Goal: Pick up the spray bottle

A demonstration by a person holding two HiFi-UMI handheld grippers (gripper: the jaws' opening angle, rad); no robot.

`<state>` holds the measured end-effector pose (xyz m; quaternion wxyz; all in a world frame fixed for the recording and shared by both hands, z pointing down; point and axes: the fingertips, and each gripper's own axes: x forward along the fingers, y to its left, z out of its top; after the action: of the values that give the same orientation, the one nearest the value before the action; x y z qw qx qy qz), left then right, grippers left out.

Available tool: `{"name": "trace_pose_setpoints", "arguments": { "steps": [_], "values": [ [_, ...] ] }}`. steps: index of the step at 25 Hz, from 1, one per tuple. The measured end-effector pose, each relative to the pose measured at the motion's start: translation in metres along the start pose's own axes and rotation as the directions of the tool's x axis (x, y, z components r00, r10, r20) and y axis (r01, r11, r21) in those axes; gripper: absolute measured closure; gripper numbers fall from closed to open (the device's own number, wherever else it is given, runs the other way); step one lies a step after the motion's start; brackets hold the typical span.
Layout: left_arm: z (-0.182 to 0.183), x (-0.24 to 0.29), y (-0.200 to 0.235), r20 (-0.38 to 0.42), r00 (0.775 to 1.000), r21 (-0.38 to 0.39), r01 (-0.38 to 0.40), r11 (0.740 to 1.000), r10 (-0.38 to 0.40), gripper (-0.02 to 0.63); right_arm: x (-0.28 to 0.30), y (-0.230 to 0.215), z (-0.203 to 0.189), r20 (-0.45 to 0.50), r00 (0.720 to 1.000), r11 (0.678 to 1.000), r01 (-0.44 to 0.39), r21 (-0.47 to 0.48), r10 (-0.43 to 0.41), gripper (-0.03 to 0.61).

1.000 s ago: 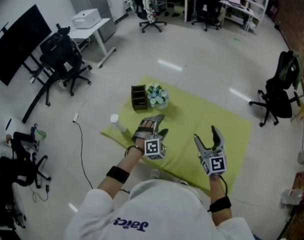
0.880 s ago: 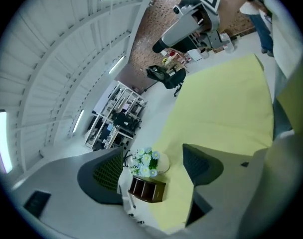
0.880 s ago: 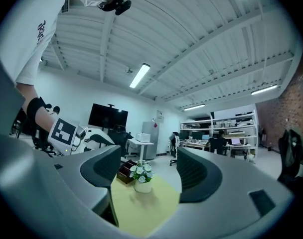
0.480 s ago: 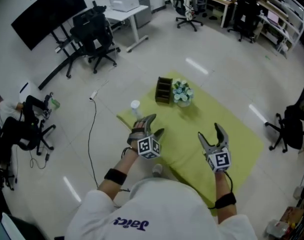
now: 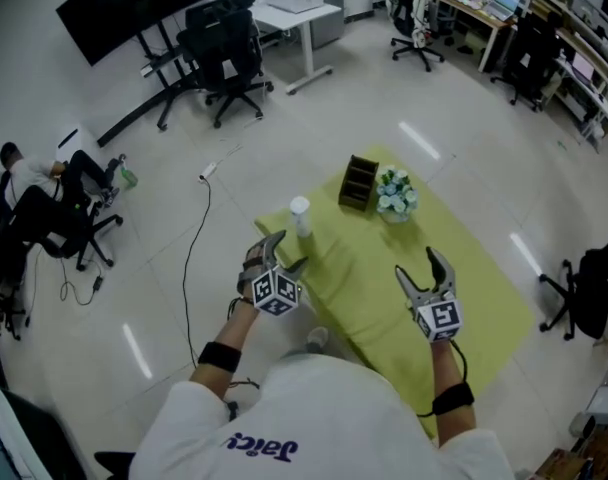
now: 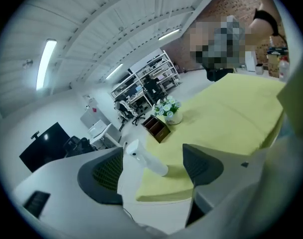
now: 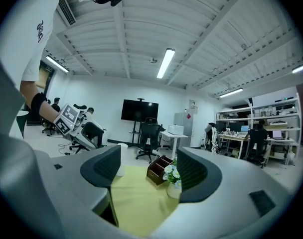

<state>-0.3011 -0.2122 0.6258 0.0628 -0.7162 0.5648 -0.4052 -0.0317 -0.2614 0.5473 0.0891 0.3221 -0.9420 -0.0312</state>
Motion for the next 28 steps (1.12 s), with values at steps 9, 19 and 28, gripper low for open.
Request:
{"name": "trace_pose_setpoints", "arguments": {
  "steps": [9, 19, 28],
  "values": [
    [-0.064, -0.014, 0.035, -0.028, 1.0, -0.183, -0.005, 0.983, 0.0, 0.228, 0.047, 0.017, 0.0, -0.017, 0.996, 0.997, -0.083, -0.009, 0.083, 0.213],
    [-0.127, -0.027, 0.045, 0.021, 0.997, -0.495, 0.076, 0.866, -0.075, 0.229, 0.095, 0.025, 0.005, 0.012, 0.993, 0.991, -0.119, 0.062, 0.118, 0.213],
    [-0.138, -0.025, 0.026, 0.101, 0.987, -0.524, 0.159, 0.837, -0.124, 0.227, 0.141, 0.054, -0.011, -0.045, 0.978, 0.977, -0.2, 0.071, 0.203, 0.213]
  ]
}}
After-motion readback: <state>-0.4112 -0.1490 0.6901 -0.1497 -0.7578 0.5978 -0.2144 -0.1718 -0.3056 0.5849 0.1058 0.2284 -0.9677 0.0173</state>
